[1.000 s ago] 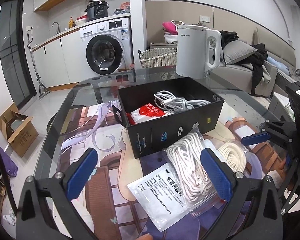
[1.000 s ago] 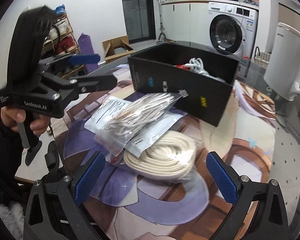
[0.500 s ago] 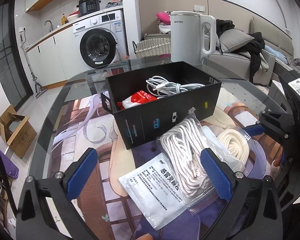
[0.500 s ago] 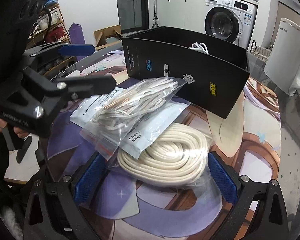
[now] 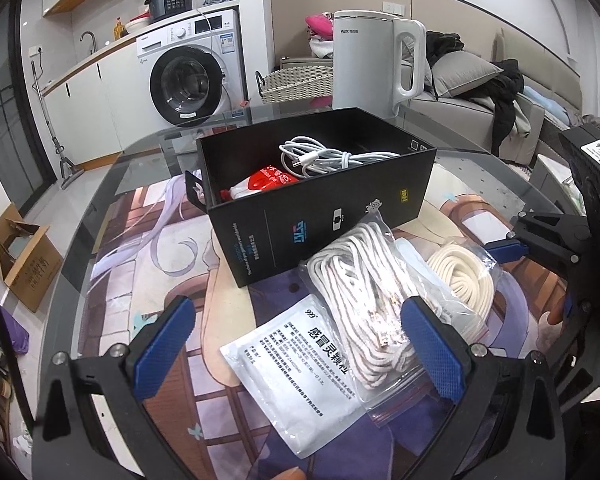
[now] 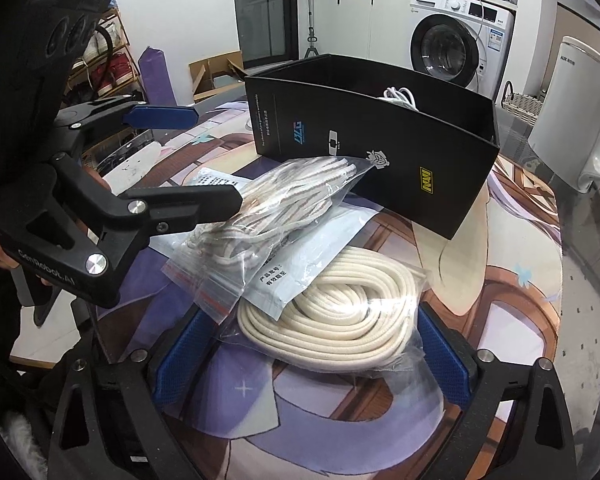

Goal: Organize soft objects
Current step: 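Move both grippers over the bagged white ropes and cream coiled rope, then close the right gripper on the bagged cream rope while the left grips the bagged white ropes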

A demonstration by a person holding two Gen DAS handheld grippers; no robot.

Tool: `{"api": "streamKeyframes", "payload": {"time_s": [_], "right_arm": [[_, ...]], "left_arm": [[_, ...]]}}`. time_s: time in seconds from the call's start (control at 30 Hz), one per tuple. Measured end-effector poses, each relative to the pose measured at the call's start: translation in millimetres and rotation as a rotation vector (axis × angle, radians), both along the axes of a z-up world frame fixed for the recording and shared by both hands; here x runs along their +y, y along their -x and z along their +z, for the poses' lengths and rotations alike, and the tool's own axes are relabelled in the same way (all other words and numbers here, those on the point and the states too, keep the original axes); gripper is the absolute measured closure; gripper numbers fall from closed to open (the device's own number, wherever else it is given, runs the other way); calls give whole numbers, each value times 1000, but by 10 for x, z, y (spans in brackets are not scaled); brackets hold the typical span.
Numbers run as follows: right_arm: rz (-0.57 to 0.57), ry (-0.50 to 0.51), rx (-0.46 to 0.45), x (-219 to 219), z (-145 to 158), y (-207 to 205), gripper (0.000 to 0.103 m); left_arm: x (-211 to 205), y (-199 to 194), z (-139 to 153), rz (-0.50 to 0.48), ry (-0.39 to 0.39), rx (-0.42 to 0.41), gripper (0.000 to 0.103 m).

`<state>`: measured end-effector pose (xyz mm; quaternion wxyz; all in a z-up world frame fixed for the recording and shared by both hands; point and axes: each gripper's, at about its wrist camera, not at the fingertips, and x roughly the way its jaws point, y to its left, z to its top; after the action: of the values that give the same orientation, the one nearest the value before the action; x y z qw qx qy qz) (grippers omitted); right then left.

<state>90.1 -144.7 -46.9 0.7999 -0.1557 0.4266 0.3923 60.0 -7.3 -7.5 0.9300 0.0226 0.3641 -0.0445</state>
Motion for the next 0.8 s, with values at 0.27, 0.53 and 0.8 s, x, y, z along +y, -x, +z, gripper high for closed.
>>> {"api": "streamKeyframes", "payload": {"time_s": [0.27,0.53,0.8], "right_arm": [[29,-13,-10,-109,44,-19,34],[45,-28,-13,-240,113,-15,44],[-17,-31,-43,-562,214,-124,44]], "left_arm": [[37,3,6,-14,55,13,0],[17,4,6,-32,94,24,0],[-18,-8,-15,-45,120,40,0]]}}
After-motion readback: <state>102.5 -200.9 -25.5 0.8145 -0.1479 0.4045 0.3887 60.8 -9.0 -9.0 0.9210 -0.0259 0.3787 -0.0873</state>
